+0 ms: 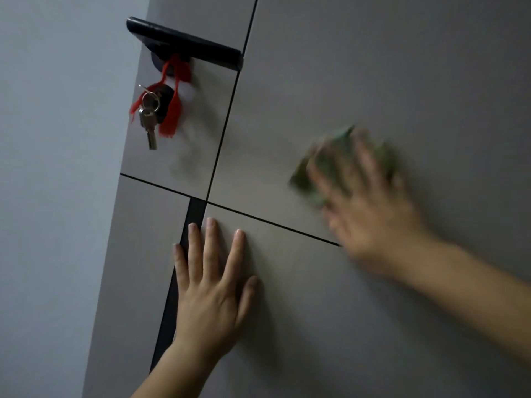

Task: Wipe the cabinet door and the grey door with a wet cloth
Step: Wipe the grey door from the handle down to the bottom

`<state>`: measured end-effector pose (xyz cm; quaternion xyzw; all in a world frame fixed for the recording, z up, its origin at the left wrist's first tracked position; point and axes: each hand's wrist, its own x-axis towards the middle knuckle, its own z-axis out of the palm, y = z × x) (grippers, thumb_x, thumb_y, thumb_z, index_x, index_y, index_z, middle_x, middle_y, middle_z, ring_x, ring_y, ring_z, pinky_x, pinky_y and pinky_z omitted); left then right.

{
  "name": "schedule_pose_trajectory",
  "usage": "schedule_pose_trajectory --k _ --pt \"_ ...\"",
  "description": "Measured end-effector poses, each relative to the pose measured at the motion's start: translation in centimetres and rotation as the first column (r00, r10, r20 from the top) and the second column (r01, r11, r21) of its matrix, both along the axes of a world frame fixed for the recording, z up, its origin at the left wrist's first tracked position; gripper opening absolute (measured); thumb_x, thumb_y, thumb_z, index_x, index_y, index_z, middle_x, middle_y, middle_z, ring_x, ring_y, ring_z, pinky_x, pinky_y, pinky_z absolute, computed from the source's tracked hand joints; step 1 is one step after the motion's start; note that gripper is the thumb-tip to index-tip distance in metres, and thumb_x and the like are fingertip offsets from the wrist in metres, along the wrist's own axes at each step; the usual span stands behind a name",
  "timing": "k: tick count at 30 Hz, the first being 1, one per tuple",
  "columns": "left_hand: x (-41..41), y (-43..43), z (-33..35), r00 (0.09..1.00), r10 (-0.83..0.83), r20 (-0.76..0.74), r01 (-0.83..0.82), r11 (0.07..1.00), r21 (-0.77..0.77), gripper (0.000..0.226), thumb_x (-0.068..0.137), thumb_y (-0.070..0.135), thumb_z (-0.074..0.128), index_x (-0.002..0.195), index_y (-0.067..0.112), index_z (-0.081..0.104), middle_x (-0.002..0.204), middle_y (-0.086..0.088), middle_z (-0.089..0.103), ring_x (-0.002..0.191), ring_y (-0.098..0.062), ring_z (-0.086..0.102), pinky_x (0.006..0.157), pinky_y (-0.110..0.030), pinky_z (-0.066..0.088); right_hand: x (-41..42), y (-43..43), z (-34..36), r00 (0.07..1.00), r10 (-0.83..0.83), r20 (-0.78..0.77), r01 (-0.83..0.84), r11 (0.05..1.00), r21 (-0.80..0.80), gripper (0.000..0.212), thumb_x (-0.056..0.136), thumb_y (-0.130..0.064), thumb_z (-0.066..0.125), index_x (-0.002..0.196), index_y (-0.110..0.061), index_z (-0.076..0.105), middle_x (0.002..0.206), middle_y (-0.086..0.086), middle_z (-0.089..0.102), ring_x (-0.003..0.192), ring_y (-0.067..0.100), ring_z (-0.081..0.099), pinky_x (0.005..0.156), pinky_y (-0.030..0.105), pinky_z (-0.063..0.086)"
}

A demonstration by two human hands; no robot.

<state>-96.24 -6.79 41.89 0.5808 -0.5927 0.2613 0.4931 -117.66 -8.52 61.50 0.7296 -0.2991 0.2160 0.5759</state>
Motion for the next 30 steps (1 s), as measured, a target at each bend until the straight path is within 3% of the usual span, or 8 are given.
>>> schedule_pose_trajectory --k 3,8,13,16,18,21,26,30 --pt "0.0 0.2 0.0 1.000 0.006 0.004 -0.006 1.000 0.009 0.075 0.098 0.053 0.037 0.163 0.024 0.015 0.171 -0.018 0.003 0.157 -0.043 -0.002 0.122 -0.067 0.007 -3.1 0.8 -3.6 0.966 0.037 -0.257 -0.028 0.999 0.039 0.047 0.103 -0.041 0.040 0.146 -0.027 0.054 0.167 0.004 0.024 0.154 0.035 0.019 0.123 0.057 0.020" --pt "-1.3 0.6 0.6 1.000 -0.018 0.013 0.018 1.000 0.021 0.075 0.097 0.051 0.034 0.164 0.023 0.015 0.171 -0.018 0.000 0.157 -0.043 -0.004 0.121 -0.069 0.004 -5.2 1.5 0.5 0.979 -0.074 0.189 0.073 0.997 0.011 0.065 0.099 -0.043 0.040 0.160 -0.026 0.025 0.169 0.006 0.015 0.156 0.036 0.009 0.122 0.059 0.016" --pt "-6.8 1.1 2.8 0.977 -0.117 0.178 0.129 0.990 -0.058 0.078 0.091 0.045 0.044 0.161 0.021 0.021 0.169 -0.022 0.007 0.156 -0.045 0.005 0.119 -0.072 0.008 -9.0 2.7 -6.3 0.997 -0.068 0.021 0.066 0.994 0.091 0.059 0.095 -0.043 0.049 0.152 -0.029 0.045 0.168 0.004 0.020 0.155 0.036 0.016 0.123 0.058 0.019" --pt "-10.5 1.5 3.1 0.944 -0.128 0.303 0.163 0.982 -0.092 0.083 0.083 0.042 0.050 0.159 0.018 0.026 0.167 -0.026 0.015 0.155 -0.046 0.012 0.115 -0.077 0.015 -13.2 2.6 -3.9 0.957 -0.101 0.270 0.090 0.995 0.050 0.062 0.099 -0.044 0.043 0.158 -0.029 0.032 0.169 0.004 0.017 0.155 0.035 0.014 0.122 0.056 0.019" --pt "-12.3 1.5 2.7 0.934 -0.119 0.338 0.153 0.985 -0.076 0.083 0.081 0.041 0.051 0.158 0.017 0.030 0.167 -0.025 0.017 0.155 -0.045 0.014 0.113 -0.078 0.017 -16.1 2.9 -1.9 0.856 -0.135 0.500 0.130 0.991 0.046 0.065 0.100 -0.044 0.040 0.161 -0.026 0.023 0.169 0.006 0.012 0.156 0.037 0.010 0.123 0.056 0.015" --pt "-13.7 1.4 2.3 0.951 -0.080 0.300 0.100 0.994 -0.052 0.075 0.086 0.041 0.048 0.156 0.017 0.034 0.167 -0.025 0.018 0.155 -0.043 0.014 0.115 -0.077 0.013 -17.1 3.0 -2.5 0.755 -0.138 0.641 0.121 0.990 0.071 0.064 0.101 -0.043 0.039 0.159 -0.020 0.029 0.169 0.013 0.012 0.155 0.042 0.005 0.124 0.058 0.011" --pt "-14.7 2.2 2.6 0.966 -0.059 0.251 0.070 0.997 -0.034 0.073 0.088 0.040 0.046 0.156 0.016 0.033 0.167 -0.026 0.017 0.155 -0.044 0.013 0.116 -0.076 0.012 -13.0 3.3 -7.2 0.930 -0.082 0.358 0.021 0.985 0.170 0.060 0.100 -0.043 0.047 0.157 -0.030 0.035 0.170 0.005 0.010 0.156 0.040 0.004 0.124 0.059 0.005" --pt "-15.9 2.6 2.4 0.971 -0.056 0.234 0.061 0.998 -0.014 0.079 0.085 0.040 0.045 0.158 0.014 0.028 0.168 -0.025 0.013 0.156 -0.044 0.010 0.115 -0.077 0.013 -15.1 3.6 -7.0 0.957 -0.043 0.289 -0.008 0.985 0.173 0.057 0.100 -0.043 0.047 0.155 -0.034 0.036 0.170 -0.001 0.013 0.157 0.032 0.005 0.125 0.055 0.009"
